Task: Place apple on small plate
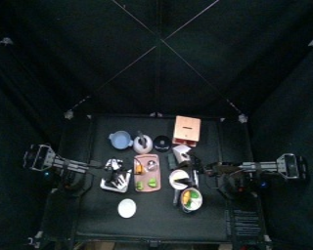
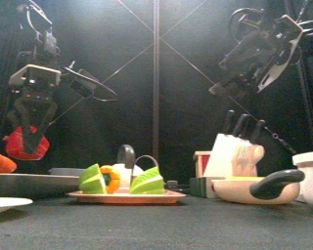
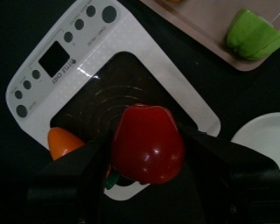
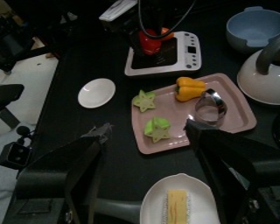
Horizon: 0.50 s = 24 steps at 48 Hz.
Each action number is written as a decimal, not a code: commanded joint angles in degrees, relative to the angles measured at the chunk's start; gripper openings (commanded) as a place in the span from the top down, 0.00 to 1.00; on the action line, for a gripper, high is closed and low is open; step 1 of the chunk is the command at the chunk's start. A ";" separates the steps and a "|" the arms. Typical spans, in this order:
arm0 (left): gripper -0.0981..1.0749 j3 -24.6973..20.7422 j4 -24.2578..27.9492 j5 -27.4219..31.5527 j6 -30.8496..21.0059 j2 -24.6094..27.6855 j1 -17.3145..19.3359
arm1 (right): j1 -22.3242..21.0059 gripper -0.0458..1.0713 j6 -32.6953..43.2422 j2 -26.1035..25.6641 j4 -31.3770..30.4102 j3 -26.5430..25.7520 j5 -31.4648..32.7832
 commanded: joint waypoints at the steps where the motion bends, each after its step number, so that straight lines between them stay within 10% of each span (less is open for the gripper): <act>1: 0.25 -0.88 0.18 -0.09 0.00 -0.88 0.00 | -0.09 0.08 0.00 -0.35 0.18 -0.62 -0.18; 24: 0.25 -3.52 1.76 -4.66 10.55 -0.35 -3.25 | -0.35 0.08 -0.18 -0.35 0.18 -0.62 -0.18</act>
